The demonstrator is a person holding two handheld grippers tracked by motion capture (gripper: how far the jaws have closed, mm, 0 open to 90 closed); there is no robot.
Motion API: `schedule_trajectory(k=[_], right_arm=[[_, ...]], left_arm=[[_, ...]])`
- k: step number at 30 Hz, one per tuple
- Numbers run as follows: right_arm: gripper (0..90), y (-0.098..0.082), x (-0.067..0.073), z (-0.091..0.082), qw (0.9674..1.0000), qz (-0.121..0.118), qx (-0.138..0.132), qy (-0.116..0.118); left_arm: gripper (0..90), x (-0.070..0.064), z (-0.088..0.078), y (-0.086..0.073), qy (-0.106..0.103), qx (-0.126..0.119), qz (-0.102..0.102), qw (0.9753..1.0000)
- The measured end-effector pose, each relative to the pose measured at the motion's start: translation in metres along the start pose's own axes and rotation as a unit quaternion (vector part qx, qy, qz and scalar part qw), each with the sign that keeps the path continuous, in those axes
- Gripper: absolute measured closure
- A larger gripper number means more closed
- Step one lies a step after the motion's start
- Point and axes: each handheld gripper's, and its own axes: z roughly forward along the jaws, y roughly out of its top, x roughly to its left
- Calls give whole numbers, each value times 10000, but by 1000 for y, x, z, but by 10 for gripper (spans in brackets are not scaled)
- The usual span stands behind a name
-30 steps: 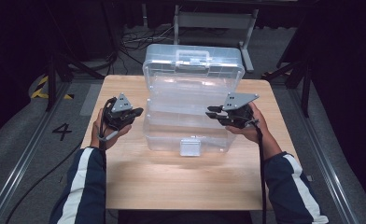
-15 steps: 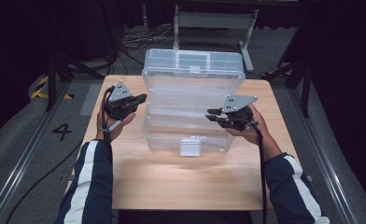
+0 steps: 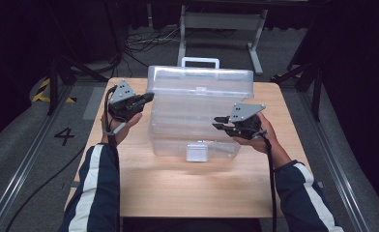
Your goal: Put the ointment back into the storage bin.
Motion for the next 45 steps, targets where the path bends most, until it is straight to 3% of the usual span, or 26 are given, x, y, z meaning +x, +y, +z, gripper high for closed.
schedule_trajectory(k=[4, 6, 12, 18, 25, 34, 45], right_arm=[[799, 2, 3, -4, 9999, -48, -13, -129], [805, 0, 5, -2, 10000, -34, 37, -6], [806, -2, 7, -5, 9999, -73, 115, -55], [824, -10, 4, -16, 10000, 79, 59, -5], [814, -20, 1, -37, 9996, 165, -30, -238], [802, -38, -13, -67, 9960, 518, -164, -705], [779, -45, -17, -77, 9936, 608, -124, -946]], left_arm=[[900, 1, -3, 0, -45, -39, -24, 10000], [900, 0, -4, 0, -33, -9, 1, 10000], [900, -2, -2, -2, -84, 50, 47, 9999], [900, -3, 0, -3, -147, 118, 116, 9998], [900, -4, -1, -3, -152, 156, 138, 9997], [900, -7, 0, -6, -210, 281, 229, 9991], [900, -12, -3, -12, -238, 497, 363, 9978]])
